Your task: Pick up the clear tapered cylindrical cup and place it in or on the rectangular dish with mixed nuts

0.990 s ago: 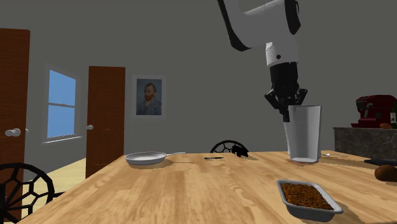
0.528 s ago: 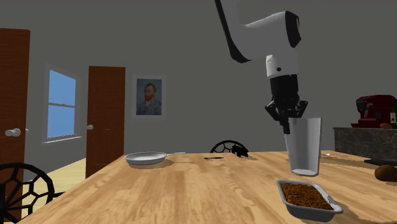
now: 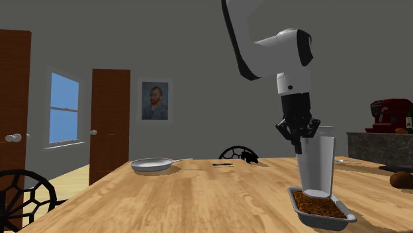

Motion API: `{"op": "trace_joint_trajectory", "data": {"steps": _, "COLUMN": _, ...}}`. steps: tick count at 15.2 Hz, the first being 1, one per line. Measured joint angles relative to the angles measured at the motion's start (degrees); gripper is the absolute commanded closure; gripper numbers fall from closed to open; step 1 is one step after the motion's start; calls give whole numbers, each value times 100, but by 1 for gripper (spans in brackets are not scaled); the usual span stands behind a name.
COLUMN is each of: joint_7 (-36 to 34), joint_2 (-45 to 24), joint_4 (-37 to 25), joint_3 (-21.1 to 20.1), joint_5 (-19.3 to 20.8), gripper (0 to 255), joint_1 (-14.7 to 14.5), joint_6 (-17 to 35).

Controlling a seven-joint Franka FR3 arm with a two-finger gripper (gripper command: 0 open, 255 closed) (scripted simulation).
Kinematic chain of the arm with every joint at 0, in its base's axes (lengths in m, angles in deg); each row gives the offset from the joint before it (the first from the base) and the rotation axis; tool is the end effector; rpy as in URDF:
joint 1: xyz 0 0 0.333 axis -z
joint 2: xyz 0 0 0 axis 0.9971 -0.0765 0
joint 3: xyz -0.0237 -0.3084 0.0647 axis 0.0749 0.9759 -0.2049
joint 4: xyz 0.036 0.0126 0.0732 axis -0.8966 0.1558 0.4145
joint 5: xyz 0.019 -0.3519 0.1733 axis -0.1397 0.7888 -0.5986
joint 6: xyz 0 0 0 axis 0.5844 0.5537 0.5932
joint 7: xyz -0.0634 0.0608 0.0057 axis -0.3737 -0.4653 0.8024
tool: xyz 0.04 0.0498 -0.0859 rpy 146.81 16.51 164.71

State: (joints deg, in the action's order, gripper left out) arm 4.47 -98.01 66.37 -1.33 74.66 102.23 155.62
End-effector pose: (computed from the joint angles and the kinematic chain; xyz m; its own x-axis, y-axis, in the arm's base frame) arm 0.5248 -0.4029 0.4352 0.9992 -0.0223 0.0338 -0.0261 -0.9930 0.1153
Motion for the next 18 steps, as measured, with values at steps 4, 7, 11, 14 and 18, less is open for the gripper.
{"op": "trace_joint_trajectory", "data": {"steps": 4, "joint_7": 5, "joint_2": -8, "joint_4": 55, "joint_3": -2, "joint_5": -5, "gripper": 255, "joint_1": 1, "joint_6": 66}}
{"op": "trace_joint_trajectory", "data": {"steps": 7, "joint_7": 4, "joint_2": -7, "joint_4": 59, "joint_3": -2, "joint_5": -5, "gripper": 0, "joint_1": 1, "joint_6": 69}}
{"op": "trace_joint_trajectory", "data": {"steps": 11, "joint_7": 3, "joint_2": -5, "joint_4": 59, "joint_3": -1, "joint_5": -4, "gripper": 0, "joint_1": 0, "joint_6": 71}}
{"op": "trace_joint_trajectory", "data": {"steps": 14, "joint_7": -1, "joint_2": 15, "joint_4": 10, "joint_3": 2, "joint_5": 6, "gripper": 0, "joint_1": -3, "joint_6": 3}}
{"op": "trace_joint_trajectory", "data": {"steps": 18, "joint_7": -55, "joint_2": 211, "joint_4": -297, "joint_3": 29, "joint_5": 93, "gripper": 0, "joint_1": -45, "joint_6": -478}}
